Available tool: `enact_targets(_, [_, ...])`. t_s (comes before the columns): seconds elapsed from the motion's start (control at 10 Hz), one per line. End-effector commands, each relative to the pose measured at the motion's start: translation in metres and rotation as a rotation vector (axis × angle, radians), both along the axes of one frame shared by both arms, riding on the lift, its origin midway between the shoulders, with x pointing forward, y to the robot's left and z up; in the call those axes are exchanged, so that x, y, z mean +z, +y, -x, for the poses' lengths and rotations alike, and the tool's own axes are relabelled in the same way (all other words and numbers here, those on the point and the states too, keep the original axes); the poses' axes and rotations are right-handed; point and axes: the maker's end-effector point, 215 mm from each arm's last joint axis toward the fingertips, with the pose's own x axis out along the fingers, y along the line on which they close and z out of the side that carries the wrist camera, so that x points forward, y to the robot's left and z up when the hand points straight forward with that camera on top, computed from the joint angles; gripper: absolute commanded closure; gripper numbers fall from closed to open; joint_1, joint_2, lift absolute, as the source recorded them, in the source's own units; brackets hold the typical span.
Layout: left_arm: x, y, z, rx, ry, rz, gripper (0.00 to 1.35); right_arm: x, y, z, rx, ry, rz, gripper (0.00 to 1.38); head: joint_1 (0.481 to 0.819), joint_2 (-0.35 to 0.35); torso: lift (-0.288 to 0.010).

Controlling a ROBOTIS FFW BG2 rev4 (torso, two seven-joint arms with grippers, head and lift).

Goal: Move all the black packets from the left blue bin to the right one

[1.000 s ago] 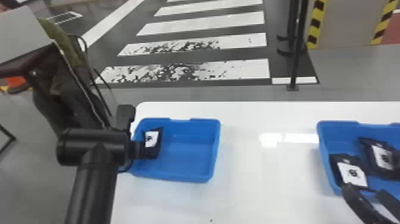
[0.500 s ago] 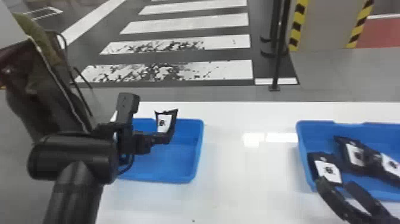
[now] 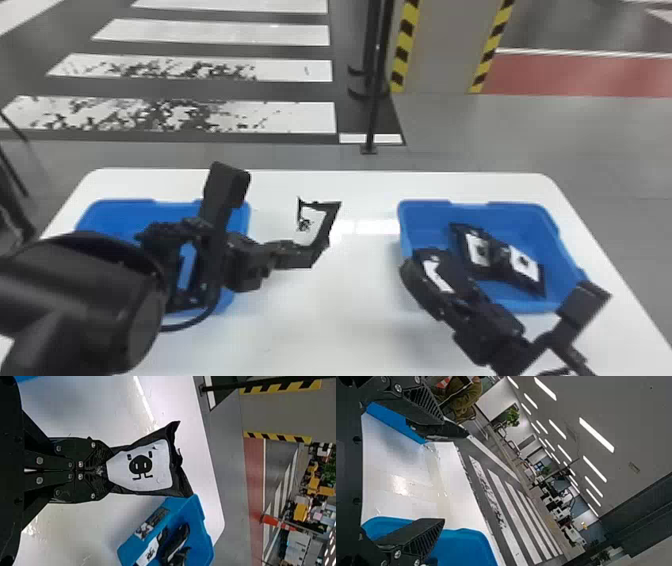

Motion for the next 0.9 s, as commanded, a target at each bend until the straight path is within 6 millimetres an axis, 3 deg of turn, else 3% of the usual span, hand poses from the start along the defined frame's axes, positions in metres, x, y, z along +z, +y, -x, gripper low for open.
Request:
enact_targets(0.0, [0.002,-0.031,0.013,-0.072,0.009,0.024,1.21,0.010,0.009,-0.011,0.017,-0.021,-0.015,0.15,0.695,-0.086,-0.140])
enact_targets(0.4, [0.012,-0.089,0.045,-0.206,0.021,0.096,1.21,0.026,0.024,-0.027,0.039,-0.048,-0.037,0.15,0.695,-0.153,-0.140])
enact_targets(0.7, [0.015,-0.110,0.059,-0.254,0.028,0.123,1.21,0.031,0.024,-0.036,0.034,-0.060,-0.032,0.16,0.695,-0.192,-0.140])
enact_targets(0.8, [0.017,-0.112,0.059,-0.256,0.025,0.130,1.21,0.028,0.025,-0.039,0.037,-0.050,-0.042,0.36,0.695,-0.197,-0.140])
